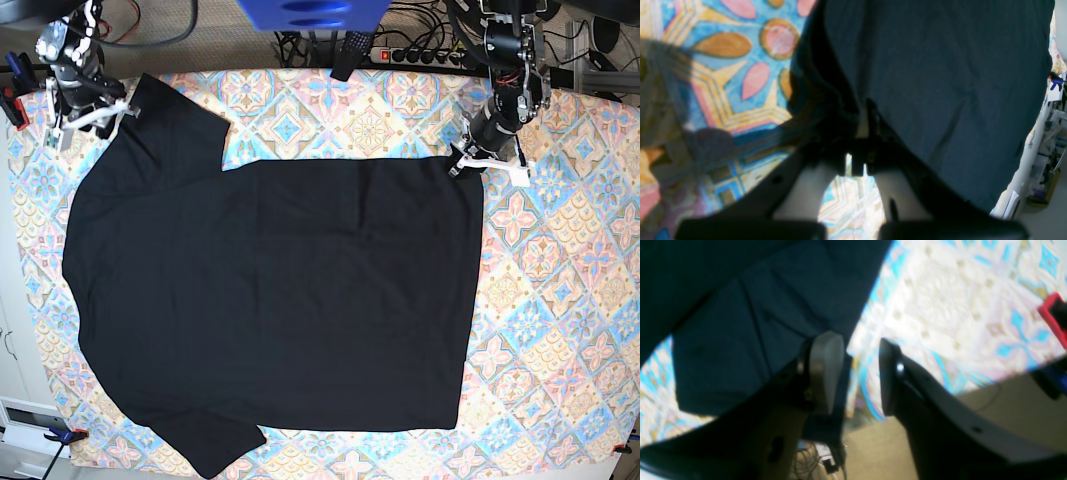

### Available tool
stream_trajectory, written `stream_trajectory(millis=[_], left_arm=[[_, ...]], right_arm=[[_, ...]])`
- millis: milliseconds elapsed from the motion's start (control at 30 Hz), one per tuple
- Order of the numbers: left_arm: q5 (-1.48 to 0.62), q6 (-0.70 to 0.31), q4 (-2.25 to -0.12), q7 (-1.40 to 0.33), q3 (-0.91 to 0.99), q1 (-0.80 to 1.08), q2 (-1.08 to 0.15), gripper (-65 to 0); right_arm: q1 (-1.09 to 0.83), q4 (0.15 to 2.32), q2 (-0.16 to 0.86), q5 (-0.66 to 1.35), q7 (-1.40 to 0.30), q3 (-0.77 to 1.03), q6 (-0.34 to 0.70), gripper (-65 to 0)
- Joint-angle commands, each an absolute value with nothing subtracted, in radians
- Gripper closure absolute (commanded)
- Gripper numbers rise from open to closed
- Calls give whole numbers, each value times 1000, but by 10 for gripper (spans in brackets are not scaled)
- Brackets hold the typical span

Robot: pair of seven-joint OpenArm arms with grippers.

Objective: Fold the T-shirt properly
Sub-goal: 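Grasp the black T-shirt's shoulder edges with left and right grippers, then pull the held shirt edges back and lower them to smooth the shirt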

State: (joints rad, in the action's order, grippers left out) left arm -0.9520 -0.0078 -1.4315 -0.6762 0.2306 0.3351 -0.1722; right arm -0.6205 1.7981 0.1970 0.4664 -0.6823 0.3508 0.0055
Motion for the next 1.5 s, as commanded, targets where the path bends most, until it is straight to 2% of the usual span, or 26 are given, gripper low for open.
stream_trajectory(millis=[0, 267, 433, 733, 900, 1100, 1233, 1300, 1467], left_arm=[[-949, -2, -1442, -696, 228, 348, -179, 0], [-949, -2, -1442, -696, 228, 352, -180, 0], [-949, -2, -1442, -696, 228, 352, -179, 0], [-949, -2, -1442, -696, 228, 352, -177, 0], [-949, -2, -1442, -696, 228, 352, -179, 0], [-949, -2, -1442, -696, 228, 352, -179, 0], [-949, -2, -1442, -696, 228, 352, -179, 0], [-949, -2, -1442, -696, 228, 354, -179, 0], [-949, -2, -1442, -731, 231, 354, -182, 0]], right_arm=[[-618, 1788, 206, 466, -680, 357, 4, -223], [-568, 1655, 206, 466, -684, 354, 15, -233], [-559, 1595, 205, 466, -685, 354, 157, -231], [-542, 1506, 159, 466, -685, 355, 275, -232], [-545, 1500, 148, 481, -685, 343, 291, -231], [-547, 1506, 147, 668, -685, 288, 291, -228], [-550, 1504, 148, 700, -685, 286, 291, -223], [-550, 1500, 148, 700, -685, 294, 291, -175], [-570, 1500, 150, 700, -685, 320, 291, 0]])
